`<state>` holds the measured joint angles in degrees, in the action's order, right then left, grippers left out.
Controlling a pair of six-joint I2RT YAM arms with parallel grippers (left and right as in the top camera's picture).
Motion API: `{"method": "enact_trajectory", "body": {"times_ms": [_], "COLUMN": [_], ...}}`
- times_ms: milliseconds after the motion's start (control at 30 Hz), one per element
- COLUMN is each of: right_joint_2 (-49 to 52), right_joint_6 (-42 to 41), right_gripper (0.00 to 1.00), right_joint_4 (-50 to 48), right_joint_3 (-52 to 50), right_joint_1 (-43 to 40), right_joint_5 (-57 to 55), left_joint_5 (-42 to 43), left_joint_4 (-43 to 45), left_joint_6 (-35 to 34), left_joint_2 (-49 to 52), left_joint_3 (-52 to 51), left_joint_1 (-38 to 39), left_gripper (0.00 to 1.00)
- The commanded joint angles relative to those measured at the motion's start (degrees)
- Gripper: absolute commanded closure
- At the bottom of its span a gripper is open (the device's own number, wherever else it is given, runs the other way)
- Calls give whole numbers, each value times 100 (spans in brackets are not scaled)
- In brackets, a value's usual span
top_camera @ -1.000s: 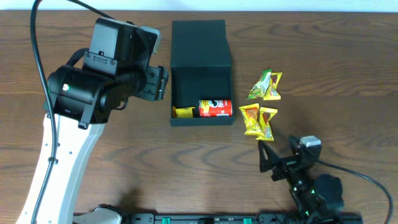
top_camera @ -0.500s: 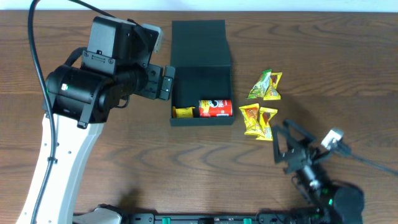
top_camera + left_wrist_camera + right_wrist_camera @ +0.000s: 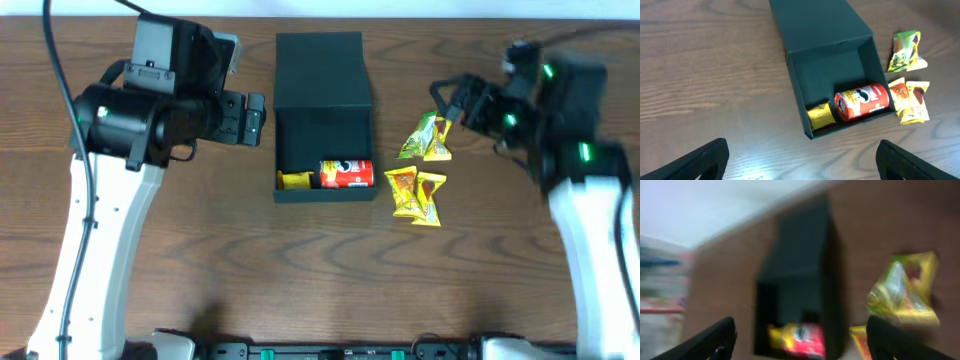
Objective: Pack container
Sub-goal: 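Reach the right gripper to the green Apollo packet and grasp it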
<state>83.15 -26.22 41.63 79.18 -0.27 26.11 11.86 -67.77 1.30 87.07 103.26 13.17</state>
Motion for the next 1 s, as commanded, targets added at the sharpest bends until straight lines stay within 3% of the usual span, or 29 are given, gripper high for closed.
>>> {"method": "enact_trajectory", "body": {"times_ms": [0, 167, 333, 700, 967], "right_joint_2": [977, 2323, 3209, 3724, 4057], "right_joint_6": [356, 66, -269, -505, -654], "right_gripper": [23, 25, 31, 34, 44], "right_joint_4": [686, 1495, 1788, 2109, 2055], "right_joint_3": [872, 1676, 1753, 1751, 1751], "right_joint_1": [168, 527, 719, 752, 754], "right_joint_5": [-866, -1392, -1394, -1657, -1366], "left_joint_5": [-20, -44, -42, -20, -20], "left_joint_4": [-17, -20, -125, -142, -144], "left_joint_6": [2, 2, 2, -2, -2], "left_joint_2": [170, 389, 629, 839, 839], "left_joint_3": [39, 39, 39, 39, 39], "left_joint_1": [-44, -46, -44, -44, -44], "left_gripper": [5, 5, 5, 5, 5]}}
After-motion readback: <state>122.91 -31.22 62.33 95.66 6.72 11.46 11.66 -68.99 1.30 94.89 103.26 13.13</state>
